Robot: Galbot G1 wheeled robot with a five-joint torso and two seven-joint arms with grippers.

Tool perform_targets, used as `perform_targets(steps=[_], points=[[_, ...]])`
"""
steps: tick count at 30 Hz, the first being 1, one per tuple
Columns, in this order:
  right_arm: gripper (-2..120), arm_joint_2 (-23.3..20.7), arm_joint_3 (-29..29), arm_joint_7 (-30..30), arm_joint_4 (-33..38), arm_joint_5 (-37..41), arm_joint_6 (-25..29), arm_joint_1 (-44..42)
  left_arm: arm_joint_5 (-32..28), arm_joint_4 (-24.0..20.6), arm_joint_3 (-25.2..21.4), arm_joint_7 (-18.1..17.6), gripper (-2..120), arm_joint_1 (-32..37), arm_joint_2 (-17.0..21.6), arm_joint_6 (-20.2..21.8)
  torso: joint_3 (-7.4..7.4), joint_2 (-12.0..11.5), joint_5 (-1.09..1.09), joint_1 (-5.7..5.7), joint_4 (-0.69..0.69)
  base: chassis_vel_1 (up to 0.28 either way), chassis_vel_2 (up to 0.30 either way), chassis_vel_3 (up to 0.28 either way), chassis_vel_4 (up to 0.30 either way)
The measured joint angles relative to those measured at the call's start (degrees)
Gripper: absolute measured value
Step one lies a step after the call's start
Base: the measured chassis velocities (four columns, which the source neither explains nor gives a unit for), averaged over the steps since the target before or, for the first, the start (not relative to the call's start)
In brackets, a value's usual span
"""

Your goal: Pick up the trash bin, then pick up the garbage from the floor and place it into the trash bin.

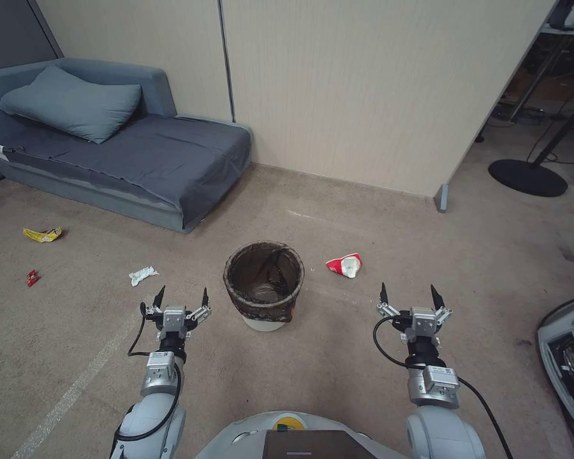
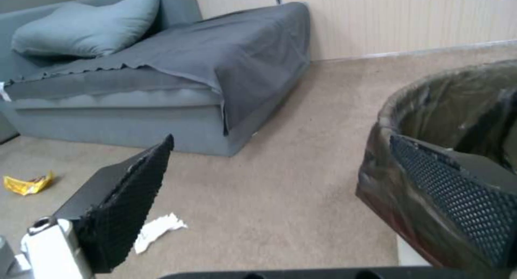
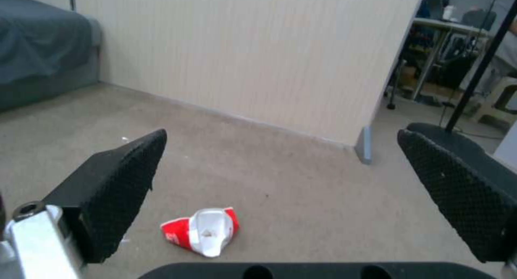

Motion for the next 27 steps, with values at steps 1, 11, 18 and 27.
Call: perform_targets(steps=[1,11,18,27], points=[[100,0.0,0.0,0.0,-0.02,0.0,0.0,0.01,0.0,0.04,-0.01,0.02,100,-0.09,0.0,0.0,0.0,0.0,0.0,0.0,0.0,-0.094,0.088,0.085,-0.096],[100,0.0,0.06,0.04,-0.68,0.04,-0.16,0.63,-1.43,0.59,-0.85,1.9,100,-1.49,0.49,0.56,0.01,0.0,0.0,0.0,-0.01,-0.072,0.095,0.089,-0.088],[100,0.0,0.11,0.06,-0.77,0.05,-0.24,0.73,-3.88,1.23,-2.07,5.93,100,-3.86,1.15,4.37,0.0,0.0,0.0,0.0,-0.01,0.0,0.0,0.0,0.0],[100,0.0,0.26,0.34,-1.21,0.06,-0.44,1.08,-4.48,2.33,-1.28,10.62,100,-10.01,0.8,13.94,0.0,0.0,0.0,0.0,-0.01,0.0,0.0,0.0,0.0]])
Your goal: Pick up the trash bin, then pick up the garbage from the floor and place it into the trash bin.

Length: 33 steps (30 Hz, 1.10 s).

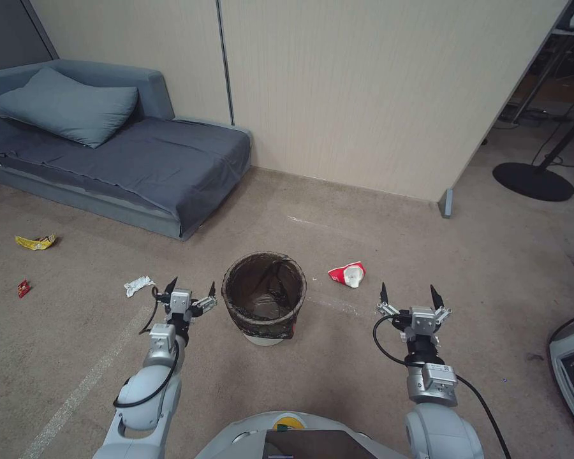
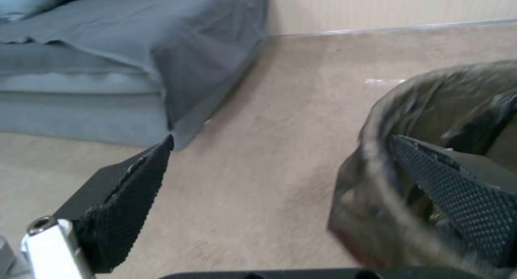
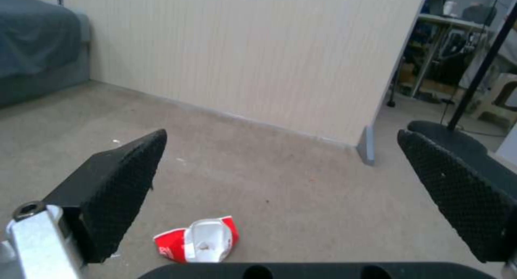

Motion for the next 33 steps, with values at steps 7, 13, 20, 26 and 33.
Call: perform_targets(steps=[7,13,20,26,33], points=[[100,0.0,0.04,1.01,-1.17,0.85,-0.18,0.59,0.15,0.04,2.27,0.45,100,-5.35,0.39,7.83,0.0,0.0,0.01,0.0,0.01,0.0,0.0,0.0,0.0],[100,0.0,-0.83,1.2,-2.75,1.37,-0.65,1.76,0.37,1.15,4.55,-0.19,100,-10.77,0.95,17.84,0.0,0.0,0.01,0.0,0.02,0.0,0.0,0.0,0.0],[100,0.0,-1.11,1.28,-3.54,2.16,-0.84,2.18,0.41,3.51,8.39,-2.77,100,-14.4,1.7,24.37,0.0,0.0,0.0,0.0,-0.01,0.0,0.0,0.0,0.0],[100,0.0,-1.33,1.36,-4.21,2.93,-1.04,2.49,-1.23,6.47,10.37,-6.39,100,-16.34,1.5,27.45,0.0,0.0,0.01,0.0,0.01,0.0,0.0,0.0,0.0],[100,0.0,-1.45,1.38,-5.25,3.34,-1.04,2.89,-1.57,9.85,11.16,-9.88,100,-17.76,0.54,29.13,0.0,0.0,0.0,0.0,0.01,0.0,0.0,0.0,0.0]])
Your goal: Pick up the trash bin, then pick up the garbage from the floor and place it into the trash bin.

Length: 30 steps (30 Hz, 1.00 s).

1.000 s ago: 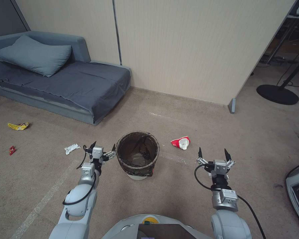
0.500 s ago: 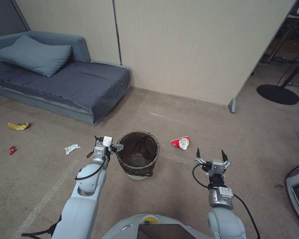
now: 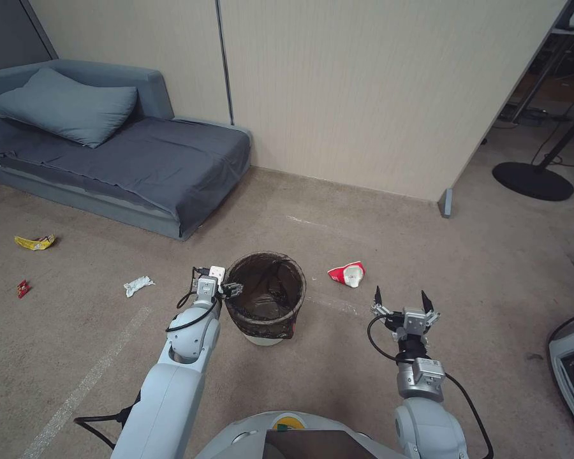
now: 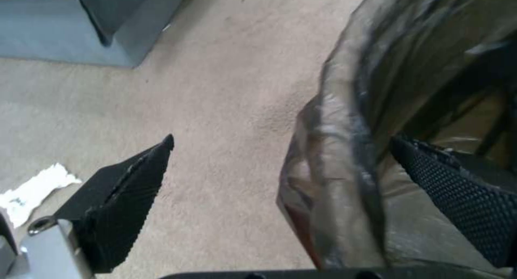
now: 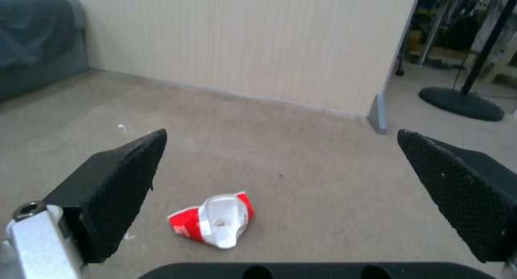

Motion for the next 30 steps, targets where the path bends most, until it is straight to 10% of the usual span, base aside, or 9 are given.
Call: perform_targets(steps=[23,30], points=[[100,0.0,0.0,-0.06,-1.12,0.97,1.1,0.48,0.15,5.58,1.17,-1.22,100,-2.13,-1.24,0.36,-0.01,0.01,0.04,0.0,0.01,0.0,0.0,0.0,0.0],[100,0.0,-0.1,-0.16,-1.16,0.97,1.45,0.49,0.27,5.37,1.43,-1.19,77,-1.76,-1.36,0.21,-0.01,0.01,0.03,0.0,0.01,0.0,0.0,0.0,0.0]])
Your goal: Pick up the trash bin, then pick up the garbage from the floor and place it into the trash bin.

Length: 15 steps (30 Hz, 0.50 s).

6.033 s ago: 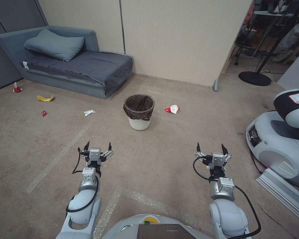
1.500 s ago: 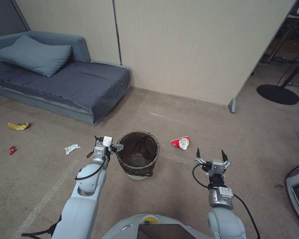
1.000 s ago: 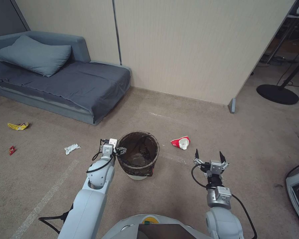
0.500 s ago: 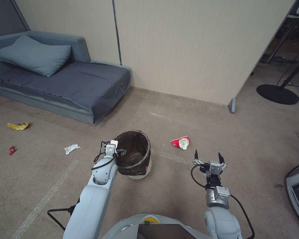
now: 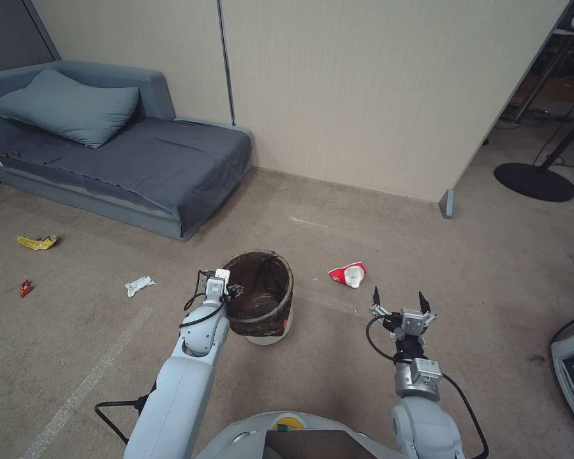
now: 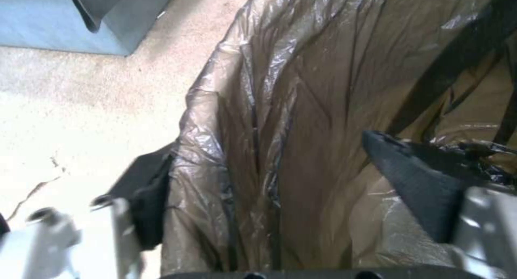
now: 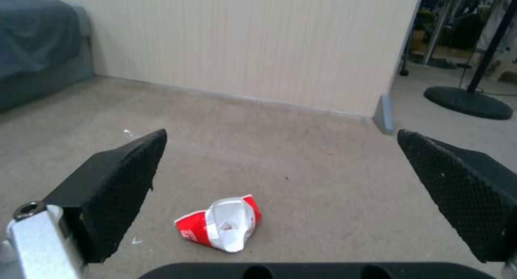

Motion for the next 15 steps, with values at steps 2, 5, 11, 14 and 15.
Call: perform_targets(steps=[2,5,11,14,15], points=[[100,0.0,-0.09,-0.03,-0.1,0.01,0.05,0.16,0.07,-0.09,0.12,-0.37,66,0.18,0.01,-0.01,0.0,0.0,-0.01,0.0,-0.01,0.0,0.0,0.0,0.0],[100,0.0,-0.18,-0.07,-0.18,0.04,0.08,0.31,0.15,-0.16,0.26,-0.63,59,0.32,0.11,-0.02,0.0,0.0,-0.01,0.0,-0.01,0.0,0.0,0.0,0.0],[100,0.0,-0.15,-0.1,-0.8,0.58,0.23,0.84,-0.08,-1.26,-0.18,-0.75,35,1.45,0.93,-0.02,0.01,0.0,-0.04,0.0,-0.02,0.0,0.0,0.0,0.0],[100,0.0,-0.13,-0.1,-0.9,0.68,0.25,0.91,-0.25,-1.5,-0.42,-0.72,31,1.67,1.01,-0.01,0.01,0.0,-0.04,0.0,-0.02,0.0,0.0,0.0,0.0],[100,0.0,-0.12,-0.11,-0.91,0.71,0.26,0.92,-0.31,-1.61,-0.55,-0.7,30,1.74,1.01,0.0,0.01,0.0,-0.04,0.0,-0.02,0.0,0.0,0.0,0.0]])
